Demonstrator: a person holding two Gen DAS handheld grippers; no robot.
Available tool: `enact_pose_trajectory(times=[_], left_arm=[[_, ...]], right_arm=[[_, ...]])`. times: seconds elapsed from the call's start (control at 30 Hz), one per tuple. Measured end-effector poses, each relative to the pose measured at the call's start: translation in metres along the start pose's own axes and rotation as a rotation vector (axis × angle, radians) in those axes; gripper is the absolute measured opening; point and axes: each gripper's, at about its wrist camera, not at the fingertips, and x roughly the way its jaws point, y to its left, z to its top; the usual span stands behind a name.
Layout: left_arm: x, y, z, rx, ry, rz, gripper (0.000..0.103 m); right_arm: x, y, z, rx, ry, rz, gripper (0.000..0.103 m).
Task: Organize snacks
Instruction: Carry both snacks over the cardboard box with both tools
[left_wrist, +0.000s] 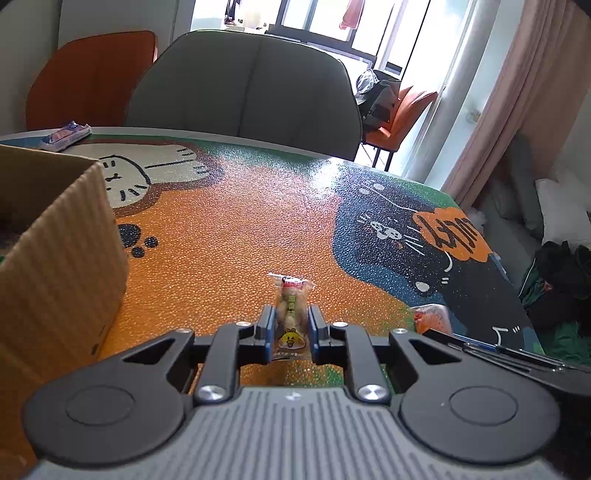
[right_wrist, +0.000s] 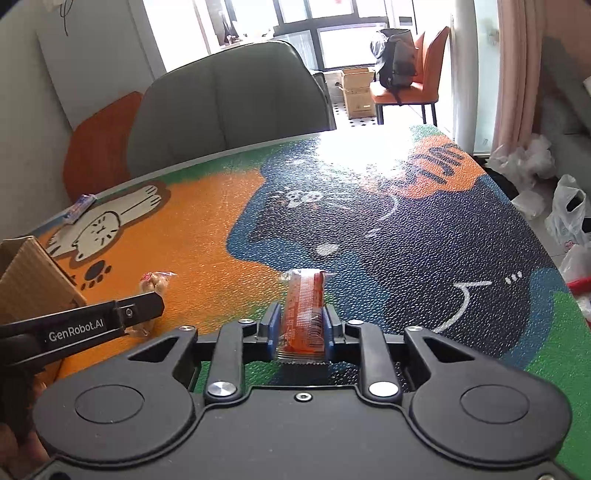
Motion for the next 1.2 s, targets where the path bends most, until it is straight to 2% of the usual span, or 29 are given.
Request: enact_pose_trajectory(times=[0.2, 0.63, 0.87, 1.2], left_arm=[[-0.023, 0.002, -0.001, 0.001, -0.022, -0.003, 0.017], [-0.085, 0.003, 0.003, 0.010, -0.108, -0.016, 0.017], [-0.122, 0.010, 0.006, 0.022, -0.167, 0.016, 0.017], [-0.158, 0.037, 0.005, -0.009, -0.212, 0.067, 0.017]], right_arm=[[-0.017, 0.007, -0.003, -0.005, -0.024, 0.023, 0.015], [-0.065, 0.031, 0.001, -0.015, -0.115, 0.099, 0.014], [-0.088, 0.055, 0.009, -0.040, -0.164, 0.160, 0.014], [-0.106, 0.092, 0.011, -0.076, -0.197, 0.236, 0.014]])
